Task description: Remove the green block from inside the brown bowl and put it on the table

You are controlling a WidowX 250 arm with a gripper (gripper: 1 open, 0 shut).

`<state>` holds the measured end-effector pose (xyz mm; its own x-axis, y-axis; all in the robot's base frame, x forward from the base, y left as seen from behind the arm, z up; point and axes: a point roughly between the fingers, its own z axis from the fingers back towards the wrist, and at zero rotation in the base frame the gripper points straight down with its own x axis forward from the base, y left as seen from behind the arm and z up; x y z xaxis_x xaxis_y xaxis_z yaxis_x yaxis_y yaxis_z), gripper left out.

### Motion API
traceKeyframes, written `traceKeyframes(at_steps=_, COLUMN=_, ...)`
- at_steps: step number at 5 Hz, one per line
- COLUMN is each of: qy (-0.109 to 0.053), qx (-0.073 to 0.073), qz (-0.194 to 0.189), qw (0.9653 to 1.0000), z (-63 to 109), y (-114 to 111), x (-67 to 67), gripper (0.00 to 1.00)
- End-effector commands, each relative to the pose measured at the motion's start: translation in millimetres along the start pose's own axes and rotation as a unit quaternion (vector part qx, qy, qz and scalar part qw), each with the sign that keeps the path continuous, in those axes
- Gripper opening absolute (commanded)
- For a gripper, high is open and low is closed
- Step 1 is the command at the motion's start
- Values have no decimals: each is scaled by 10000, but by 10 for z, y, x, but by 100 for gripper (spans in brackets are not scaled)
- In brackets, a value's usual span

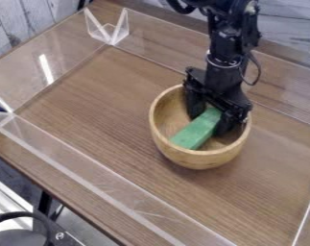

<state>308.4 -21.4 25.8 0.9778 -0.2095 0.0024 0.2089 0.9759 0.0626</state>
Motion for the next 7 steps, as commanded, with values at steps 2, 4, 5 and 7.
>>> traceKeyframes(at_steps=2, qy=72, qx=188, qz=80, qw=9998, z=-155, y=144, x=44, gripper=100)
traceKeyframes(at_steps=4, qy=173, qx=46, qz=151, qw=9997, z=-174, y=108, x=-44, gripper=100)
traceKeyframes(at_steps=5, qy=305, qx=-42, qz=245, qw=9992, z=-162, y=120, x=24, gripper=100)
traceKeyframes(at_steps=7, qy=601, qx=-212, qz=419, qw=9971, z=-167, y=149, x=8, gripper=100)
